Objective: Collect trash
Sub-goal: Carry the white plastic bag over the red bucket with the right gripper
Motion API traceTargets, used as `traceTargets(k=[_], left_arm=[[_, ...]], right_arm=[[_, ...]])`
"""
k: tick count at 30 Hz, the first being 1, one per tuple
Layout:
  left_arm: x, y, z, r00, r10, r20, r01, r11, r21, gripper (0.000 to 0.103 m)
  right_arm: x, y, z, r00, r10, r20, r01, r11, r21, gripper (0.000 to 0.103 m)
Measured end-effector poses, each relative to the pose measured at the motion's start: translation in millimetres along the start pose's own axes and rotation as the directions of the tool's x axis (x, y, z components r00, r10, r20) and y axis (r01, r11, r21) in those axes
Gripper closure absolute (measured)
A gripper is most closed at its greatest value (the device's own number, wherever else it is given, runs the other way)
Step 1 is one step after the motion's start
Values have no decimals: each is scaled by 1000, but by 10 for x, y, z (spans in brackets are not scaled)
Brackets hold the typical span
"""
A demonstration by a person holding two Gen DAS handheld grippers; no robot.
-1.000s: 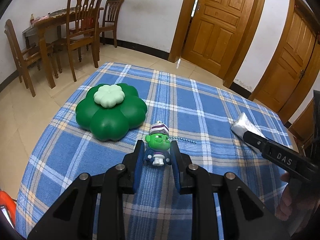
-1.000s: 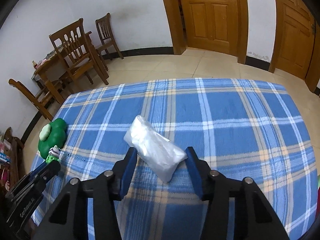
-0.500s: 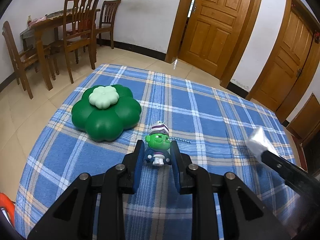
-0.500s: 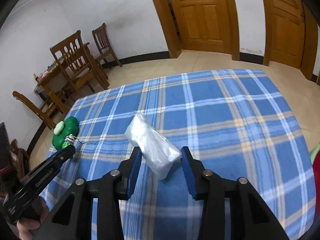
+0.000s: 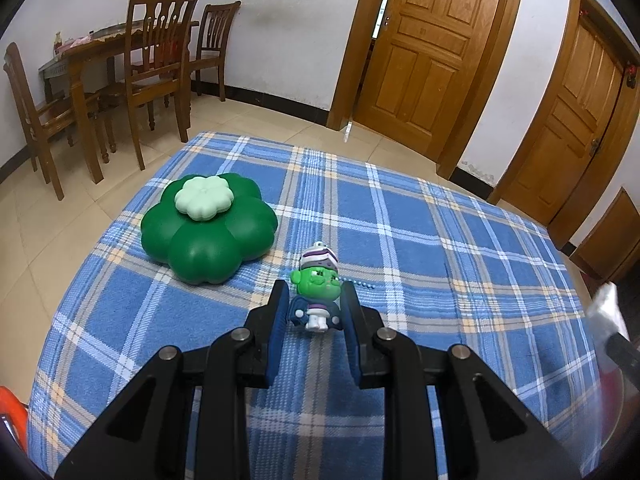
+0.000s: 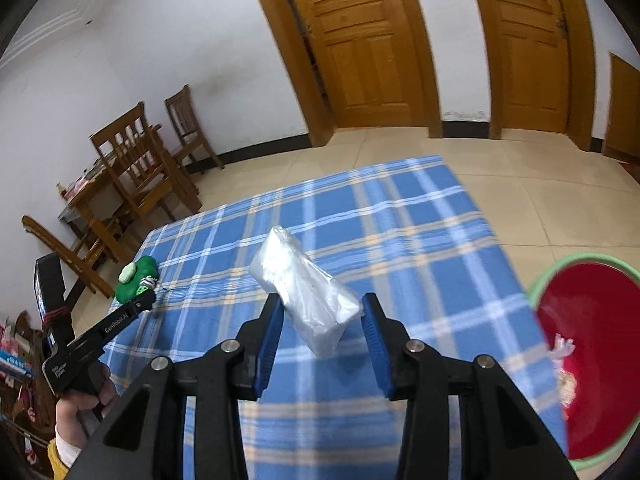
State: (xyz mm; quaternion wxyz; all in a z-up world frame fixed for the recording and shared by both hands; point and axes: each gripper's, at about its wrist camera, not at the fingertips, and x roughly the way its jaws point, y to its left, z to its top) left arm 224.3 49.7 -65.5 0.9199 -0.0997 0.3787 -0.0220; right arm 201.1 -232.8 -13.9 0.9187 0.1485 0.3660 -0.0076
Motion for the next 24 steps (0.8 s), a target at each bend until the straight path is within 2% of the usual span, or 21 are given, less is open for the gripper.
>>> traceTargets(k=[11, 13, 18, 24], left_arm=[[-44, -175, -21, 1000, -10, 15, 10, 999, 37, 77], [-87, -235, -20, 1000, -17, 23, 16, 999, 50, 81], [-237, -359, -16, 998, -32, 49, 29, 997, 75, 81], [-335, -462, -64, 997, -65, 29, 63, 995, 80, 81]], right_arm=[[-441, -540, -132, 993, -107, 49, 101, 988, 120, 60], [-498, -616, -140, 992, -119, 53, 110, 984, 137, 60], [-659, -791, -165, 988, -139, 71, 125, 977, 172, 60], [-821, -987, -227, 985, -152, 86, 131, 969, 209, 60]])
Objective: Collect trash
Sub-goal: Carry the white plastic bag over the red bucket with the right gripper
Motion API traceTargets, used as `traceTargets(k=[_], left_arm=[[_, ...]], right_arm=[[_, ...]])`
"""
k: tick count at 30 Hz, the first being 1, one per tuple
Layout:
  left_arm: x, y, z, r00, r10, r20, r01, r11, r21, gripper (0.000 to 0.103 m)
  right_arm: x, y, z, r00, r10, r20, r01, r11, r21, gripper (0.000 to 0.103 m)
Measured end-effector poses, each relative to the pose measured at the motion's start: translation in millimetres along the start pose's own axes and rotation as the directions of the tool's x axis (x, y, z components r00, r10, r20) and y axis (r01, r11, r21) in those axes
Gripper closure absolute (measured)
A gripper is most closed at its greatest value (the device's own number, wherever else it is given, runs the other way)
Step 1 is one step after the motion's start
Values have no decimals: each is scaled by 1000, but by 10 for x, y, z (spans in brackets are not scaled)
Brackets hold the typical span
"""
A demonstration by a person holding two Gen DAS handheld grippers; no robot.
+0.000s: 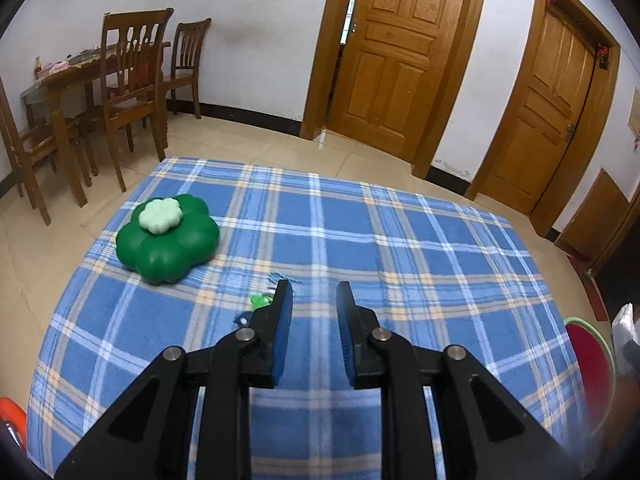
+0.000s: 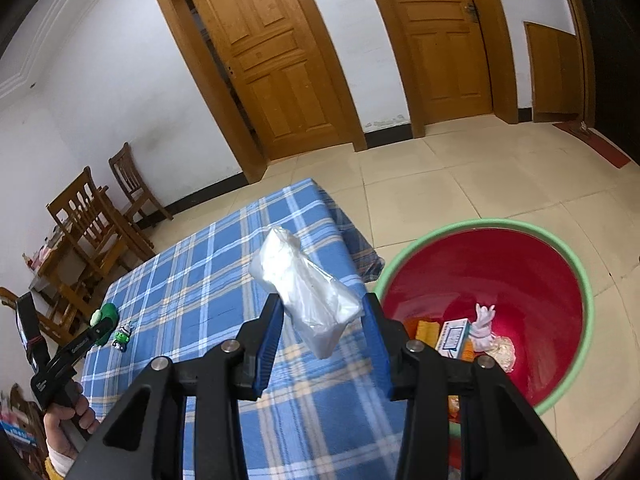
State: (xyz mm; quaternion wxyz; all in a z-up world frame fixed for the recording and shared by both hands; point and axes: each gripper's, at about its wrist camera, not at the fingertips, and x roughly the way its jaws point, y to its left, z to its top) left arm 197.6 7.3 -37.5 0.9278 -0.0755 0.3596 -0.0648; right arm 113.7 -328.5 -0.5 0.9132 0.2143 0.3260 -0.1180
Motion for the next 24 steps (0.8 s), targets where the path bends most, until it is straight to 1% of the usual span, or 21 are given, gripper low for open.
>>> traceTargets(k=[6, 8, 10, 12, 16, 18, 22, 24], left_arm=[[-85, -6, -42, 1000, -15, -27, 15, 1000, -13, 81], [-115, 12, -42, 1000, -7, -31, 7, 1000, -4, 80], [-145, 48, -48, 999, -6, -37, 6, 1000, -1, 77], [-167, 92, -59, 999, -7, -44, 7, 1000, -5, 70], [-166, 198, -78, 998, -1, -58, 0, 1000, -16, 64], [-157, 249, -90, 998, 10, -65, -12, 1000, -24, 57], [-84, 315, -111, 995, 40, -88, -43, 999, -27, 51], [-38, 339, -118, 994, 53, -96, -56, 998, -26, 46]], right_arm=[[-32, -207, -41, 1000, -4, -12, 4, 999, 48, 60], [-52, -271, -50, 1000, -5, -7, 6, 998, 60, 60], [-67, -331, -65, 1000, -6, -5, 6, 997, 73, 60], [-86, -392, -73, 1000, -11, -2, 11, 996, 90, 60], [-125, -499, -90, 1000, -16, 5, 15, 993, 114, 60], [-150, -539, -105, 1000, -18, 9, 16, 992, 121, 60], [-165, -600, -119, 1000, -20, 12, 18, 990, 139, 60], [-165, -638, -127, 1000, -21, 10, 20, 989, 148, 60]])
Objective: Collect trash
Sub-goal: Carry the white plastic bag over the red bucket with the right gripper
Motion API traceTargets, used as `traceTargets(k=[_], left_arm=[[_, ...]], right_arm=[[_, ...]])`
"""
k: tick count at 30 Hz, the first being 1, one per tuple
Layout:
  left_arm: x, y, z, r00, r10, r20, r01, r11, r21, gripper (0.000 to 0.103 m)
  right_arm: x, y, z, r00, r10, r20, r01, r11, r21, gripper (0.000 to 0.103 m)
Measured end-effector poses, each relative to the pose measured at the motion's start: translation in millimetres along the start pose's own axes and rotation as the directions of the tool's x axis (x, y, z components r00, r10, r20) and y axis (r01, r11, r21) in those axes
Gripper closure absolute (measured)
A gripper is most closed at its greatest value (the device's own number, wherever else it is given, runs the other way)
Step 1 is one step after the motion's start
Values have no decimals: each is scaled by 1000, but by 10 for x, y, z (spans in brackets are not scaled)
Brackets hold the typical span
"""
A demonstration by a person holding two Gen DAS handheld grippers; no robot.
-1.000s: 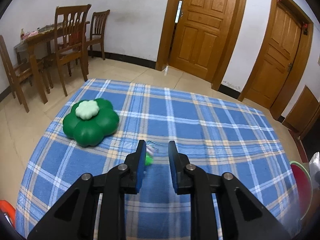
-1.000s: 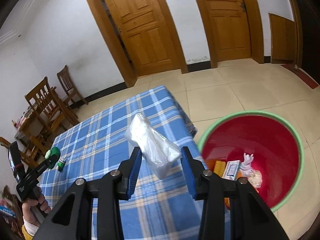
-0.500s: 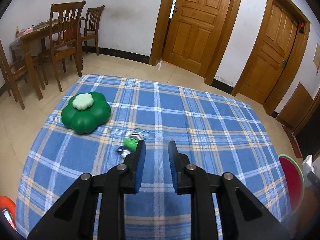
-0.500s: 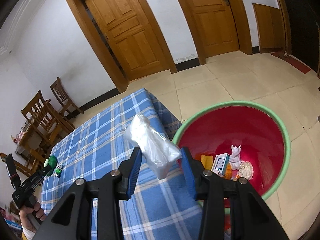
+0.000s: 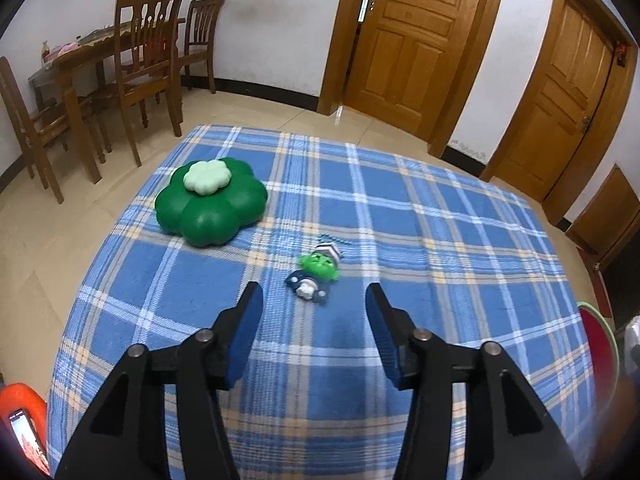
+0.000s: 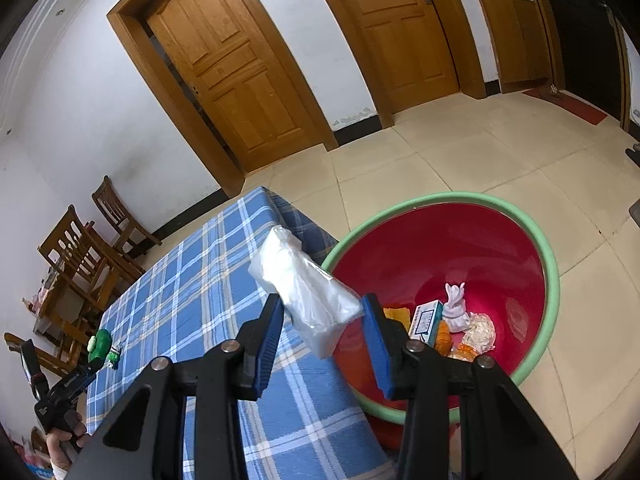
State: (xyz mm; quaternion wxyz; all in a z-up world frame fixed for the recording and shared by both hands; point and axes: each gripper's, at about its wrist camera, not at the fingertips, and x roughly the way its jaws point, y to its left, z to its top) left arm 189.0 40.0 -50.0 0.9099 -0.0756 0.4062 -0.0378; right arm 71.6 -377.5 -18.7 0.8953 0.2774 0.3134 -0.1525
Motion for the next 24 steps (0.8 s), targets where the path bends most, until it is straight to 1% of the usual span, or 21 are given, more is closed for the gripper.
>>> traceTargets(k=[3, 6, 11, 15, 16, 18, 20, 24], left_arm=[[92, 5, 22, 1000, 24, -7, -24, 1000, 7, 46], [240, -26, 79, 998, 39, -42, -38, 998, 45, 45], [409, -32, 149, 996, 29, -79, -25, 998, 53, 45], [490, -69, 147, 995, 40, -97, -36, 998, 50, 46], [486, -83, 147, 995, 45, -89, -41, 998, 53, 48], [488, -106, 142, 995, 41, -86, -36, 998, 60, 59], [487, -117, 138, 995, 55, -79, -49, 996, 68, 65], [463, -99, 118, 996, 39, -76, -35, 998, 55, 66]], right_arm=[[15, -44, 11, 1000, 0, -3, 0, 1000, 11, 60], [15, -95, 12, 1000, 0, -6, 0, 1000, 24, 60], [2, -168, 28, 1000, -4, -8, 4, 999, 43, 60], [-17, -220, 48, 1000, -4, -5, 4, 999, 50, 60], [-15, -237, 53, 1000, -7, -5, 7, 999, 52, 60], [-12, -252, 59, 1000, -15, -8, 15, 998, 54, 60], [-14, -265, 57, 1000, -20, -12, 21, 998, 59, 60], [-30, -266, 51, 1000, -26, -16, 27, 998, 57, 60]])
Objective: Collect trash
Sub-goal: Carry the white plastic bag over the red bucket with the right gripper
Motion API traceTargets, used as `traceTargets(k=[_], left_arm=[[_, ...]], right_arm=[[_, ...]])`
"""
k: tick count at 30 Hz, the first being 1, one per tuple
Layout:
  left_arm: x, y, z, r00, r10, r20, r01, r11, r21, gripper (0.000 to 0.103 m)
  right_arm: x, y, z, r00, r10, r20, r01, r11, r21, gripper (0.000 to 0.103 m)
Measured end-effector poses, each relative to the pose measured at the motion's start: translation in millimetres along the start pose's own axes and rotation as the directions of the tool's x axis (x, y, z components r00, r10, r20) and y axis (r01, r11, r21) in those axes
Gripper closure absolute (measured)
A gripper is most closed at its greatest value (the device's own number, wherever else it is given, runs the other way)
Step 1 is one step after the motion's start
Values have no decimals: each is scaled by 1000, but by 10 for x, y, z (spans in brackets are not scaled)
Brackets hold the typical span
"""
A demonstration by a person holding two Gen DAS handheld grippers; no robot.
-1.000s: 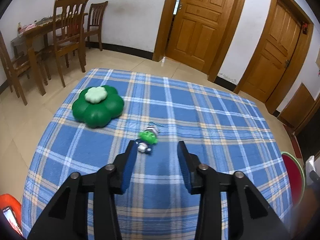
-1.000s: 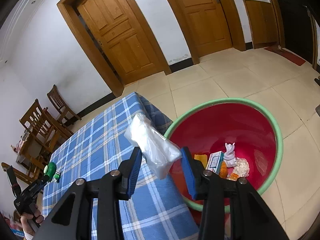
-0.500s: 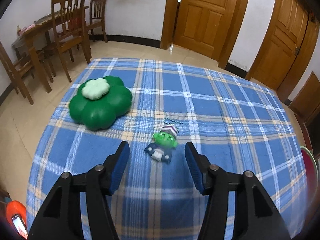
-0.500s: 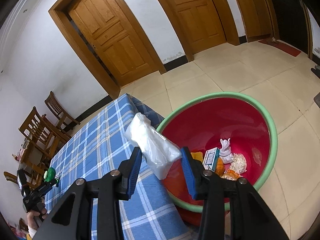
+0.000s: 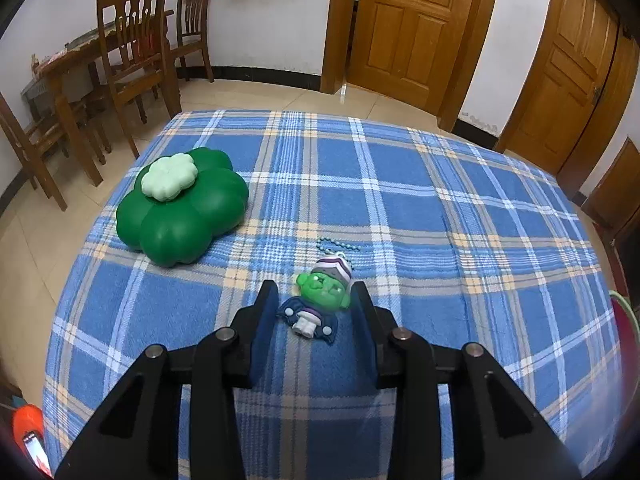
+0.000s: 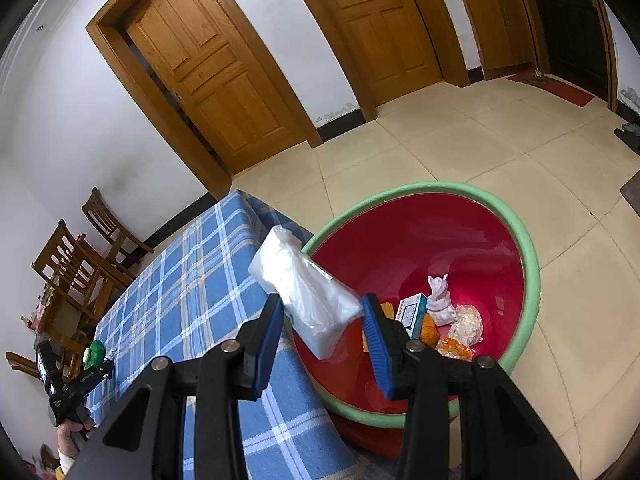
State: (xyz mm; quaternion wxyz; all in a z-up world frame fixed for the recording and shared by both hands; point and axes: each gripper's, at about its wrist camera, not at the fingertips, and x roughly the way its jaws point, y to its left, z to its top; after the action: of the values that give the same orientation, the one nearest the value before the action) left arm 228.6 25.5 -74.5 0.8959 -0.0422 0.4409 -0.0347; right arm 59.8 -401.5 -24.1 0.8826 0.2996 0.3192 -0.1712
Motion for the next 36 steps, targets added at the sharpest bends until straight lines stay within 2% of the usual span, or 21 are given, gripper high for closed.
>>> traceTargets(k=[10, 19, 29, 36], left_arm=[[-258, -151, -126, 992, -126, 9, 127, 991, -38, 66], [-544, -501, -135, 977, -213, 33, 213, 977, -2, 66], [-809, -975, -142, 947, -320, 22, 318, 946, 65, 66], [-891, -1369, -172, 922, -386, -14, 385, 915, 124, 66]], right_arm=[[-44, -47, 19, 1000, 4, 6, -4, 1000, 6, 60], [-70, -144, -2, 1000, 17, 11, -18, 999, 29, 60], [-57, -266, -17, 1000, 21, 7, -21, 998, 52, 60], [-11, -426, -28, 1000, -14, -6, 15, 996, 88, 59]])
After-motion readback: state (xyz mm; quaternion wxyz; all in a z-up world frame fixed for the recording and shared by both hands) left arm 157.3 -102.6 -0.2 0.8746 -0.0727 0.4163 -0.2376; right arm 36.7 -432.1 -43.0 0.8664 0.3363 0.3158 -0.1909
